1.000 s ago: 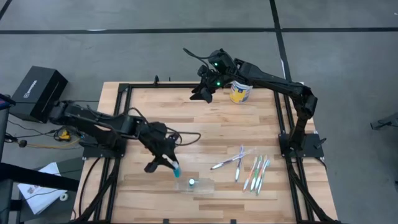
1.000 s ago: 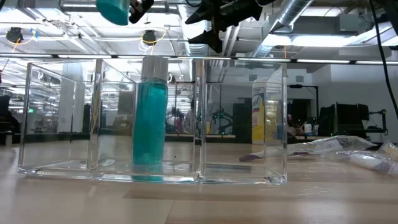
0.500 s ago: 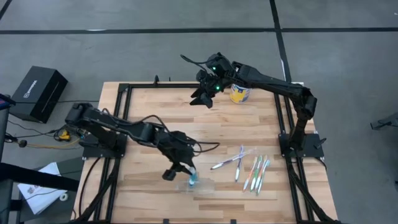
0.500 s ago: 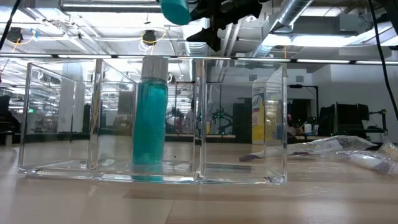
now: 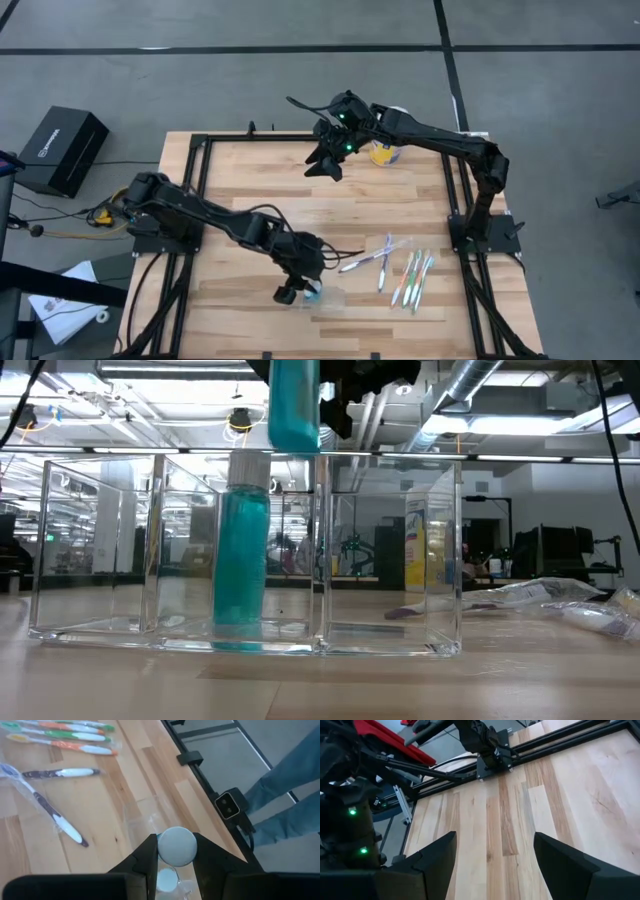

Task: Pick & Place toothbrushing station
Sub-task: Put the mouthwash into the transparent organizer

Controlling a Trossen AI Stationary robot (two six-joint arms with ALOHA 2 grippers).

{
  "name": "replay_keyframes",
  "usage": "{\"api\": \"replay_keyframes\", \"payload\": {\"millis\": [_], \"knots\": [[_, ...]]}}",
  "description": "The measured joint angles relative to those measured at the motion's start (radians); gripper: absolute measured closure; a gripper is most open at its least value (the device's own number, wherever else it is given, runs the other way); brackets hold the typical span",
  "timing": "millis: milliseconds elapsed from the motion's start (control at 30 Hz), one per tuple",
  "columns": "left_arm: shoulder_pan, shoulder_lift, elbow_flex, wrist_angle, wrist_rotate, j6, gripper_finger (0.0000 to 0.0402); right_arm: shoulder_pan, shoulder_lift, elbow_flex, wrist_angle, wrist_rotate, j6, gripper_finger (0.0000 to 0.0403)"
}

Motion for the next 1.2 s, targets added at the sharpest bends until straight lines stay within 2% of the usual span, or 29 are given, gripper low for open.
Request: {"api": "replay_keyframes", "payload": {"millis": [867, 1200], "knots": [[-0.003, 0.059, -0.002, -0.020, -0.079, -0.022, 0.0315, 0.017, 0.000, 0.000, 0.032, -0.004, 0.022, 0.0149], [-0.045, 0.111, -0.002, 0.000, -0.117, -0.073, 0.0315, 0.027, 0.000, 0.000, 0.033, -0.004, 0.022, 0.0149]]}}
